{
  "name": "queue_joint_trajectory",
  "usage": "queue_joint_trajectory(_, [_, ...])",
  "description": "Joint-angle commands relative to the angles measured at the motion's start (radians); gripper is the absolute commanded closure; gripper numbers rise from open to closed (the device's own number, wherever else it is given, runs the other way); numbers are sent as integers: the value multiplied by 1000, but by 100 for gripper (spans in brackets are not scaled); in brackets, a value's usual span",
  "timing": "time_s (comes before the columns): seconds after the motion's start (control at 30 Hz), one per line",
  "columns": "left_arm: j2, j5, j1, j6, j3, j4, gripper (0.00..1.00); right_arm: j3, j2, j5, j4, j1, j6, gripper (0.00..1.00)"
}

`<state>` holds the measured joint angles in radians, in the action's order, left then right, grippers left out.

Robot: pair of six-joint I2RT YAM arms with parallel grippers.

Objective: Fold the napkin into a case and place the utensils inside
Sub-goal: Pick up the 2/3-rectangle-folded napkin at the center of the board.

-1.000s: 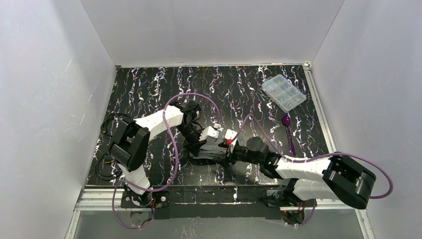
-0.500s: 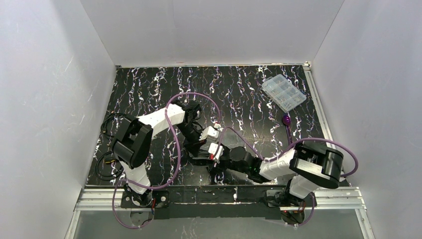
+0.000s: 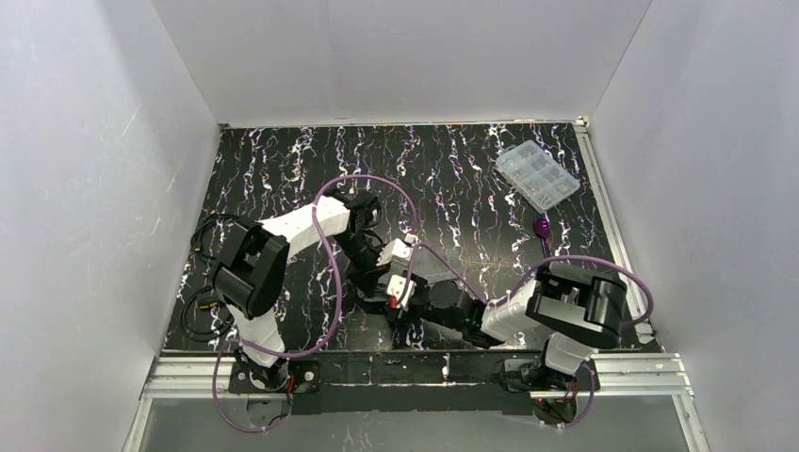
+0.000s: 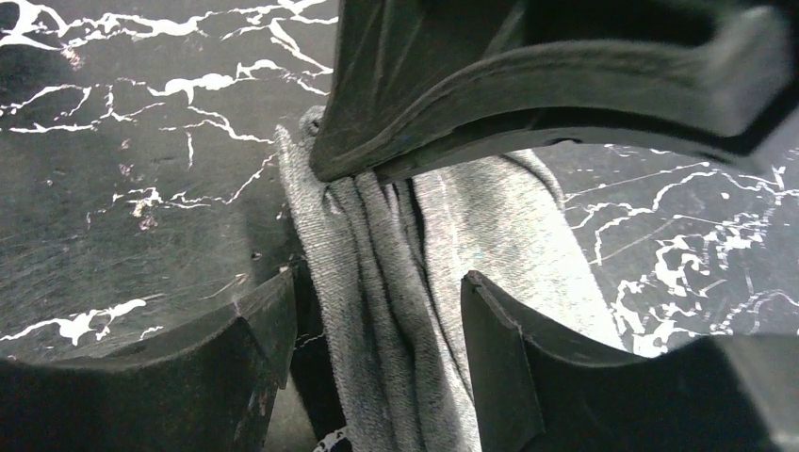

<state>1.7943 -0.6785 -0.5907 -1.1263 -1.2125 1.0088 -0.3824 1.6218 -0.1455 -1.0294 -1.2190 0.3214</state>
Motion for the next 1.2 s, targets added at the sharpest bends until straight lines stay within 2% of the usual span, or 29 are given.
queue_joint_trajectory(0.0, [1,-38,5,-13,-28,46,100,-20,65,27,-160,-5,5,31])
queue_joint_trajectory(0.53, [-2,-37,5,47,-30,0,100,-54,137,85,-256,-5,-74,54])
queue_joint_trajectory(0.97, [-39,-58,6,56,-15,0,100,-82,191,29,-288,-5,-62,59])
queue_joint_trajectory(1.03, [-41,-53,6,60,-13,-1,100,-90,192,25,-287,-5,-61,66])
queue_joint_trajectory(1.17, [-53,-26,15,125,-37,-9,81,-87,199,28,-282,-4,-74,88])
